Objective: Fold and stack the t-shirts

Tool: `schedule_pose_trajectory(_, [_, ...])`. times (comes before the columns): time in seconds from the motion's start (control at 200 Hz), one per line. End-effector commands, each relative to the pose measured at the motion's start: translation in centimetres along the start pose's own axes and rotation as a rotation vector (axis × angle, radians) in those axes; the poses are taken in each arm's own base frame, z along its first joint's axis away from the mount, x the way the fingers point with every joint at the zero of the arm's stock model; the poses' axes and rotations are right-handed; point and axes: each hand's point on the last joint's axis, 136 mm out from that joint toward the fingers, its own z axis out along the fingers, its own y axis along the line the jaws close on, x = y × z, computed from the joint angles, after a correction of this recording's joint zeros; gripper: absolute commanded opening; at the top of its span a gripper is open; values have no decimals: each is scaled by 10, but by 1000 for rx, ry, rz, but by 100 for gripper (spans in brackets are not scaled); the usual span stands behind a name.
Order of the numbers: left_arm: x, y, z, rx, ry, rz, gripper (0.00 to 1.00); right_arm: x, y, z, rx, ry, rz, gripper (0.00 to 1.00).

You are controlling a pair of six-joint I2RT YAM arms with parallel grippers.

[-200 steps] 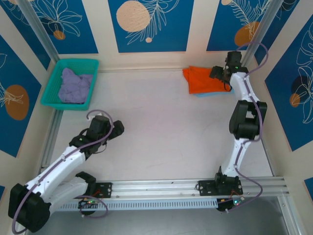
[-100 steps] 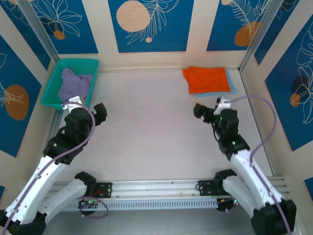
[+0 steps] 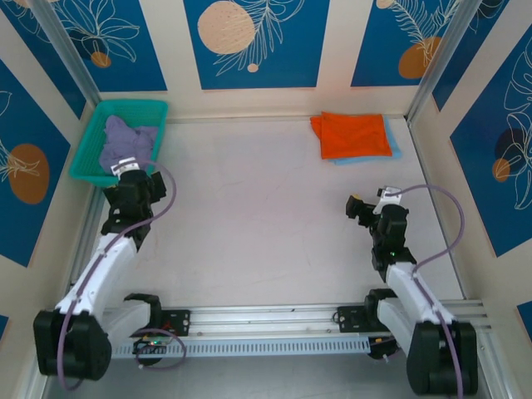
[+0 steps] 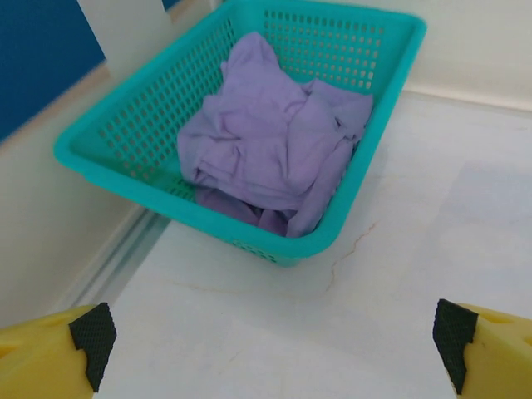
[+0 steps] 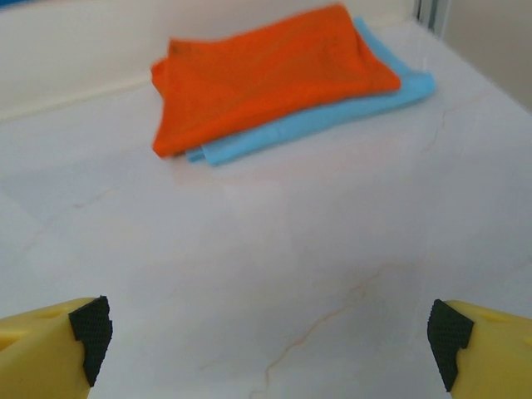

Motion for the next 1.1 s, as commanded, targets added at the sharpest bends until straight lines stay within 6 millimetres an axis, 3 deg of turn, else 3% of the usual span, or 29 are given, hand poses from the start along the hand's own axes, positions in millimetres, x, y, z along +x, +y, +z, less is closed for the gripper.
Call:
schedule_pose_trajectory(0.0, [10,-7,17,52,-101,-20,100,-15,19,20,-97,-12,-7,99])
schedule_pose_trajectory(0.115, [40,-4,36,29,-55,50,100,-5,32,40,-148,52,-22,99])
schedule_pose_trajectory(0.35, [76,-36,60,202,17,93,100,-12,52,52,-214,-8,-108,99])
schedule_pose_trajectory(0.525, [66,-48,54,297,-81,64,100,-18,46,55,-195,-106,-153,99])
schedule_pose_trajectory(0.725, [70,-52,48,329,-144,65,100,-7,45,64,-171,-124,-178,99])
schedule_pose_trajectory(0.86, [71,-47,42,298,-177,66,100,0,49,51,-168,-206,-216,99])
schedule_pose_trajectory(0.955, [72,-57,41,322,-177,104,100,3,57,43,-195,-247,-257,99])
schedule_pose_trajectory(1.095, [80,-79,44,418,-166,172,100,3,58,48,-190,-219,-259,99])
